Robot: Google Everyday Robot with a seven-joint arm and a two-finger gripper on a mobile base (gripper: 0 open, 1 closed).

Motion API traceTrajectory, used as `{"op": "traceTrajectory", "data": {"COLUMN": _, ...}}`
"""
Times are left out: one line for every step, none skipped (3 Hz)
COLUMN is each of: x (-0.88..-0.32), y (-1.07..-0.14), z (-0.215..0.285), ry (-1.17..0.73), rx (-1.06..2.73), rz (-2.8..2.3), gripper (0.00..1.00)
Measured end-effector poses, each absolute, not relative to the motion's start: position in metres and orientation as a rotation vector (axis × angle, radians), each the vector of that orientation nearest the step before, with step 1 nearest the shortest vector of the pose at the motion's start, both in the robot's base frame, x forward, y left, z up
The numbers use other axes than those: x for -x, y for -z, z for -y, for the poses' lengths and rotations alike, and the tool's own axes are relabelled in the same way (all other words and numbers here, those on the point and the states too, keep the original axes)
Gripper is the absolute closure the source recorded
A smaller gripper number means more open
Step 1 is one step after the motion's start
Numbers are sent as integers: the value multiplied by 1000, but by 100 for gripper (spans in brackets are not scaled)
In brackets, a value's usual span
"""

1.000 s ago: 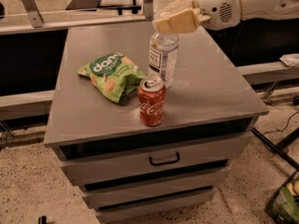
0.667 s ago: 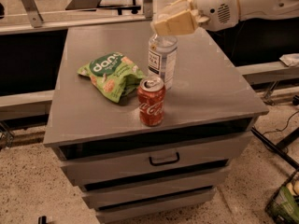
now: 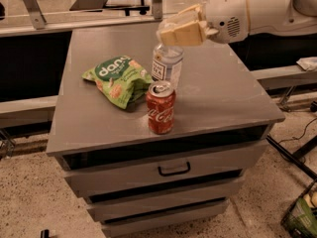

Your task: Move blue plastic bottle near coke can

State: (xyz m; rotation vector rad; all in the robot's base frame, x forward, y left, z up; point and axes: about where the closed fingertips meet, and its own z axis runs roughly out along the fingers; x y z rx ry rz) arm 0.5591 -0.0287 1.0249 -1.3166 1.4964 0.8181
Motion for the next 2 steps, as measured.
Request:
{"op": "traceTrajectory", "data": {"x": -558, "y": -1024, "z": 27, "ry": -825, "rx": 1315, "rz": -1490, "gripper": 100}}
{"op": "traceTrajectory", "data": {"x": -556, "y": -1021, "z": 26, "ry": -822, "rx": 1339, "rz": -1495, "gripper": 100}}
